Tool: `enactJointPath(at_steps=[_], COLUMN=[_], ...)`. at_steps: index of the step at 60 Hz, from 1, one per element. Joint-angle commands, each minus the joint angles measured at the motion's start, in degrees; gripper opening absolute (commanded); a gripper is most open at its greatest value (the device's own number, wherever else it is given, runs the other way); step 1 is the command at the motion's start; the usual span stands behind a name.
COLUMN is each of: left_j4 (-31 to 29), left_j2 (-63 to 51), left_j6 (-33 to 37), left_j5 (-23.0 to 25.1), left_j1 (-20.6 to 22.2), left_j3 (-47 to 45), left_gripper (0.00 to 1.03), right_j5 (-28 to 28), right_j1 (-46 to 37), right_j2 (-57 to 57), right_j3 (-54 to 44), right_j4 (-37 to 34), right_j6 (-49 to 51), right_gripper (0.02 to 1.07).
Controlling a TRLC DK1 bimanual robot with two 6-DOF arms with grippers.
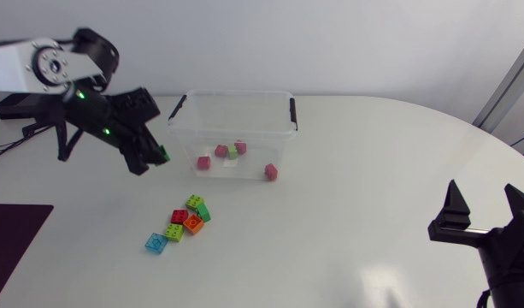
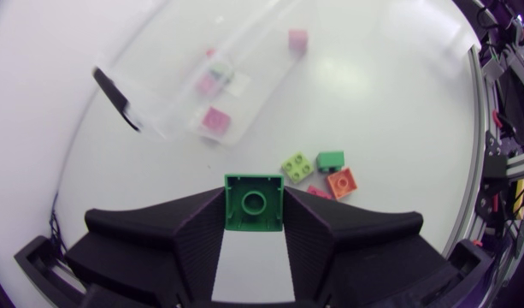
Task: Pick up the duplo bricks and place them in the container
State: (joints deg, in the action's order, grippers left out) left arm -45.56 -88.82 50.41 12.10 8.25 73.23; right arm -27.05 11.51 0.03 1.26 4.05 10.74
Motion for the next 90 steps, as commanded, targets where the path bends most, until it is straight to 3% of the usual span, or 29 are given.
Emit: enactJointPath(at_steps=[1,6,24,30,35,38,40,44,54,60,66,70,78,90], left_j4=[-1.99,0.21,23.06,23.94,24.12,24.12,24.12,24.20,24.03,19.19,13.83,12.07,14.27,20.25], left_j2=[2.07,1.54,-8.04,-14.02,-17.80,-20.26,-20.43,-19.64,-10.15,-1.18,9.01,11.82,9.63,-0.74], left_j6=[-2.86,-7.17,-23.25,-24.49,-25.36,-26.42,-26.86,-26.86,-26.86,-23.25,-16.84,-14.03,-12.88,-13.59], left_j5=[2.14,4.07,4.51,4.16,3.72,3.46,3.46,3.46,3.55,4.34,3.99,0.82,-4.54,-7.18], left_j1=[1.33,2.12,5.90,7.31,7.83,7.92,7.83,7.66,5.20,4.49,6.16,9.24,14.25,15.39], left_j3=[4.90,7.36,8.95,12.02,14.40,16.42,16.77,16.33,11.32,5.34,-6.17,-12.59,-21.99,-23.22], left_gripper=[0.25,0.25,0.26,0.28,0.47,0.76,0.85,0.91,0.92,0.92,0.92,0.92,0.92,0.92], right_j5=[-0.02,-0.02,-0.02,-0.02,-0.02,-0.02,-0.02,-0.02,-0.02,-0.02,-0.02,-0.02,-0.02,-0.02], right_j1=[-0.17,-0.17,-0.17,-0.17,-0.17,-0.17,-0.17,-0.17,-0.17,-0.17,-0.17,-0.17,-0.17,-0.17], right_j2=[-0.38,-0.38,-0.38,-0.38,-0.38,-0.38,-0.38,-0.38,-0.38,-0.38,-0.38,-0.38,-0.38,-0.38], right_j3=[-1.52,-1.52,-1.52,-1.52,-1.52,-1.52,-1.52,-1.52,-1.52,-1.52,-1.52,-1.52,-1.52,-1.52], right_j4=[-0.45,-0.45,-0.45,-0.45,-0.45,-0.45,-0.45,-0.45,-0.45,-0.45,-0.45,-0.45,-0.45,-0.45], right_j6=[0.42,0.42,0.42,0.42,0.42,0.42,0.42,0.42,0.42,0.42,0.42,0.42,0.42,0.42], right_gripper=[1.02,1.02,1.02,1.02,1.02,1.02,1.02,1.02,1.02,1.02,1.02,1.02,1.02,1.02])
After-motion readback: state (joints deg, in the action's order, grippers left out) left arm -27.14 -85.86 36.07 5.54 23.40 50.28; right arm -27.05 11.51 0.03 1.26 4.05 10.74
